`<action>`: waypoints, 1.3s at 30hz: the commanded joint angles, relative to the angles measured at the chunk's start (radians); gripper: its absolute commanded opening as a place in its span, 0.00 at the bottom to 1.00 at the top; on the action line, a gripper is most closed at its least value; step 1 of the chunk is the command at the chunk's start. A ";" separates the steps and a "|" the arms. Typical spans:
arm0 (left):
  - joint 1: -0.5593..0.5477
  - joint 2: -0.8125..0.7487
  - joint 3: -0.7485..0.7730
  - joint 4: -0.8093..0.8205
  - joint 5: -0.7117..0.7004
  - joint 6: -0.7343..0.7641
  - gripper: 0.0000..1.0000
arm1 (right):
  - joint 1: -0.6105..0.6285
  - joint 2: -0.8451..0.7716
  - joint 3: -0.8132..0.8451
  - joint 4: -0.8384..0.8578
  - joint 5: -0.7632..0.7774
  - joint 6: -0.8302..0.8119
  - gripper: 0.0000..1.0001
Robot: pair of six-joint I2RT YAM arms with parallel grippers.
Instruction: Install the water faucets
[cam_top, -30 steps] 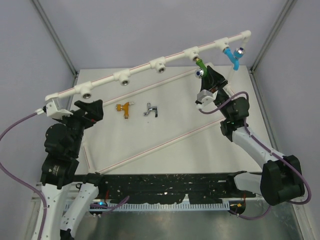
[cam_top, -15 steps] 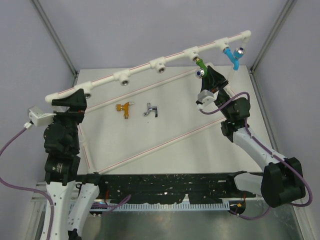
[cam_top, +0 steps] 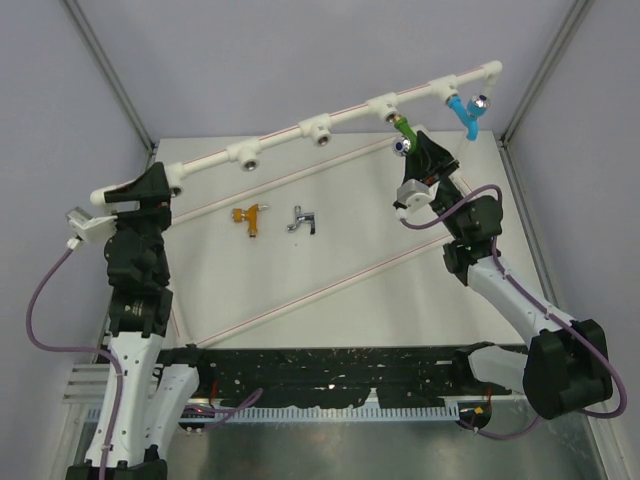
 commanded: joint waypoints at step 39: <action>0.009 -0.031 0.004 0.064 -0.077 -0.075 0.00 | 0.071 0.079 0.057 -0.189 0.083 -0.413 0.05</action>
